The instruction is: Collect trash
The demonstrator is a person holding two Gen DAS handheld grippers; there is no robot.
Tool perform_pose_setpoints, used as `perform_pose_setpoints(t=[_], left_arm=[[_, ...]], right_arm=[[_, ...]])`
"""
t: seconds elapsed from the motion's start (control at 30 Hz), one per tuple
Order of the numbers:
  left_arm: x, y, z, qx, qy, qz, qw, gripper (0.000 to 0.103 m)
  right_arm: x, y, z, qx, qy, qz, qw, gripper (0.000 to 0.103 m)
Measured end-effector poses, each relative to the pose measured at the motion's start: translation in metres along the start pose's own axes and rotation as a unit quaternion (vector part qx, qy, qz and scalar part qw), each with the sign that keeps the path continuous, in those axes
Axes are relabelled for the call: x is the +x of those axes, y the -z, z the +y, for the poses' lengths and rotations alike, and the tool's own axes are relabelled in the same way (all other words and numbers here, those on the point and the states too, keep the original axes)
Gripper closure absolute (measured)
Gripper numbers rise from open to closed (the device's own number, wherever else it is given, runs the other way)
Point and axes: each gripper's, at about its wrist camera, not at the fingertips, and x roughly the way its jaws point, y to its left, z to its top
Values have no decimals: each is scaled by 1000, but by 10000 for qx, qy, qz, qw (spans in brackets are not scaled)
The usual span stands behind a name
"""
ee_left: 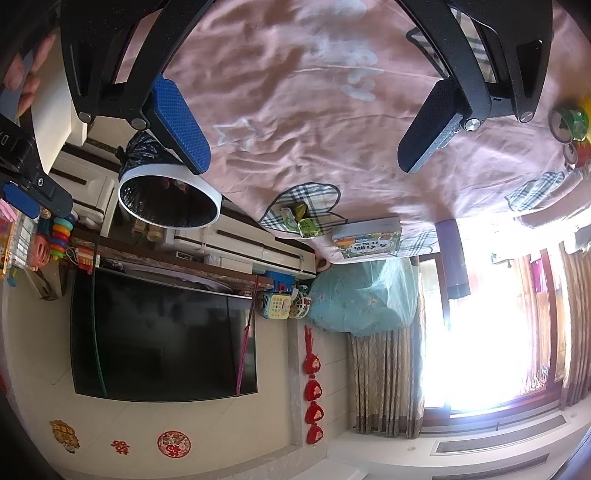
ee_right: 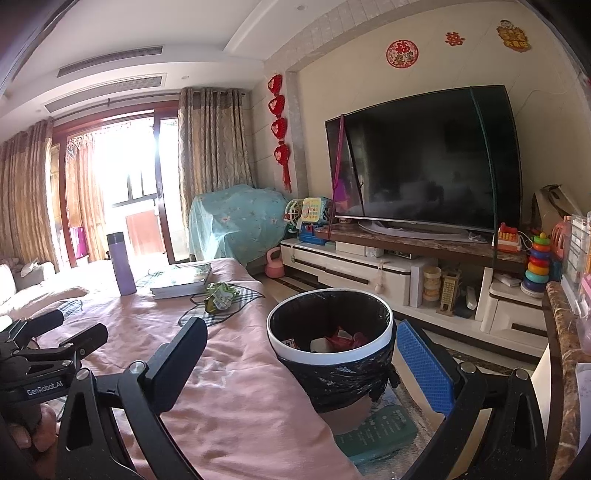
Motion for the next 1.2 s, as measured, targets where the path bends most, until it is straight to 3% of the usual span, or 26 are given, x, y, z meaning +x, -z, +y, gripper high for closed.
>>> perform_pose_setpoints(t=[1.2], left_arm=[[7,1,5,-45,39,48,10000,0]], right_arm=[[10,1,9,-3,-137,142,9998,0]])
